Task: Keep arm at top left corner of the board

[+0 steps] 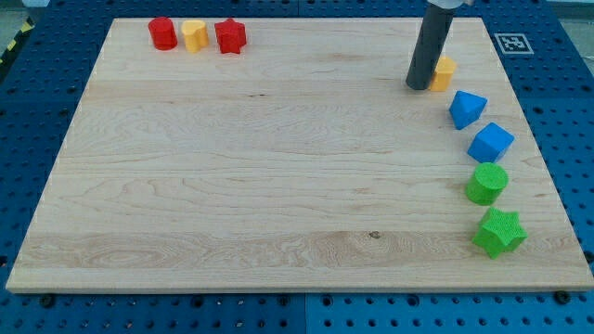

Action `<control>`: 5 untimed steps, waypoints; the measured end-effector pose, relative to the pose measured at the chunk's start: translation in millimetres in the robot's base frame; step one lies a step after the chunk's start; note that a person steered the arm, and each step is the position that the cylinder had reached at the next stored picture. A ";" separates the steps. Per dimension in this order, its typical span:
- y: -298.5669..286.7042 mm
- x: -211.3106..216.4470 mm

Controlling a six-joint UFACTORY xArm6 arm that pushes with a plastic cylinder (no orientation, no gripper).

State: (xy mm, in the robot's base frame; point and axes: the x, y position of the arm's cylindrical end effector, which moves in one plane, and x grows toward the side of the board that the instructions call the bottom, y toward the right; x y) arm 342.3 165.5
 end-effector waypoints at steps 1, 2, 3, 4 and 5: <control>-29.9 0.0; -112.1 0.0; -212.9 -1.6; -318.4 -16.4; -411.7 -54.0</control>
State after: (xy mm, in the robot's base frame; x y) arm 288.2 -246.2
